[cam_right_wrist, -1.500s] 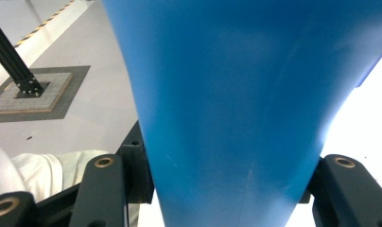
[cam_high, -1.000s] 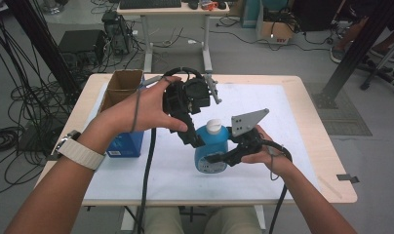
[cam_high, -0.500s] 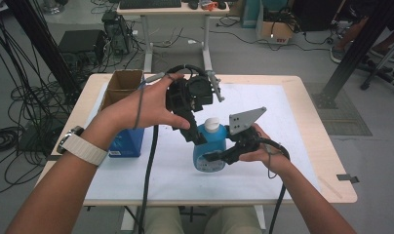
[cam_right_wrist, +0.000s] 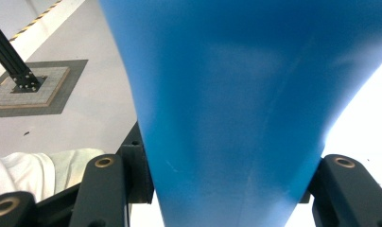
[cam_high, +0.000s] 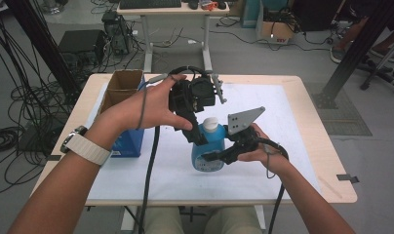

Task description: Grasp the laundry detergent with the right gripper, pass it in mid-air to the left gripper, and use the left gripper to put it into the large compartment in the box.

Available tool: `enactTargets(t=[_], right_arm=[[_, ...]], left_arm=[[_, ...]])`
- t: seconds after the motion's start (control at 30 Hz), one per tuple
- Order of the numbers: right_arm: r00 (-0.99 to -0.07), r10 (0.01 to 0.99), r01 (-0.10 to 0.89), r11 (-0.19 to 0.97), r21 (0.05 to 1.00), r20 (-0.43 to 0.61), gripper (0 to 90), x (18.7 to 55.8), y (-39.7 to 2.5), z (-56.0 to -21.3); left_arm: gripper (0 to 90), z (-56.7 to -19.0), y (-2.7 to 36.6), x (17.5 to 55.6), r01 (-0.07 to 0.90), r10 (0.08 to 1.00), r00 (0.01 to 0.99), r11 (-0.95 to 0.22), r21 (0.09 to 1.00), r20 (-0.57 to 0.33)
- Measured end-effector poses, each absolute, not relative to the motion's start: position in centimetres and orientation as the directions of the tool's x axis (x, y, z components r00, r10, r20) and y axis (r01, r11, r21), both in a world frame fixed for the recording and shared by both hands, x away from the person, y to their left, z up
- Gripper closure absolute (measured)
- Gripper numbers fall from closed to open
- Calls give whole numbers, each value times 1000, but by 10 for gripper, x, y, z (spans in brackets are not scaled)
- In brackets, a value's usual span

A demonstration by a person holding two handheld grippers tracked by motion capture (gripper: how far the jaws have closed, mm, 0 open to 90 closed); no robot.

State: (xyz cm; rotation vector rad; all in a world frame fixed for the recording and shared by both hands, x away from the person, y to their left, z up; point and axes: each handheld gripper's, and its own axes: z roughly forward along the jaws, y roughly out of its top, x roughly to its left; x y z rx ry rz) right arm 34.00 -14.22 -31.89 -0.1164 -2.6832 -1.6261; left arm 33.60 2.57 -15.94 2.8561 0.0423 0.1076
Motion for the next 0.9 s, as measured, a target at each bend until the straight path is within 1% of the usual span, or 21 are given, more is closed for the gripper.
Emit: enactTargets(t=[0.33, 0.37, 0.47, 0.5, 0.7, 0.9], right_arm=[[-997, 67, 65, 464, 884, 38, 431, 340, -142, -319], [-996, 72, 77, 467, 881, 49, 431, 338, -143, -318], [-998, 62, 58, 464, 884, 34, 431, 340, -142, -318], [-997, 68, 74, 468, 881, 47, 431, 338, -142, -317], [-996, 79, 73, 462, 884, 41, 431, 337, -143, -316], [-997, 68, 51, 467, 883, 21, 431, 338, -143, -316]], left_arm=[[74, -160, 22, 337, 14, 35, 997, -961, 277, 69], [74, -160, 22, 337, 14, 35, 997, -960, 279, 71], [74, -160, 22, 337, 14, 35, 997, -960, 280, 72], [74, -160, 22, 337, 17, 38, 997, -960, 279, 70], [75, -160, 23, 337, 20, 42, 997, -959, 283, 71], [76, -160, 23, 335, 22, 45, 996, -959, 284, 74]])
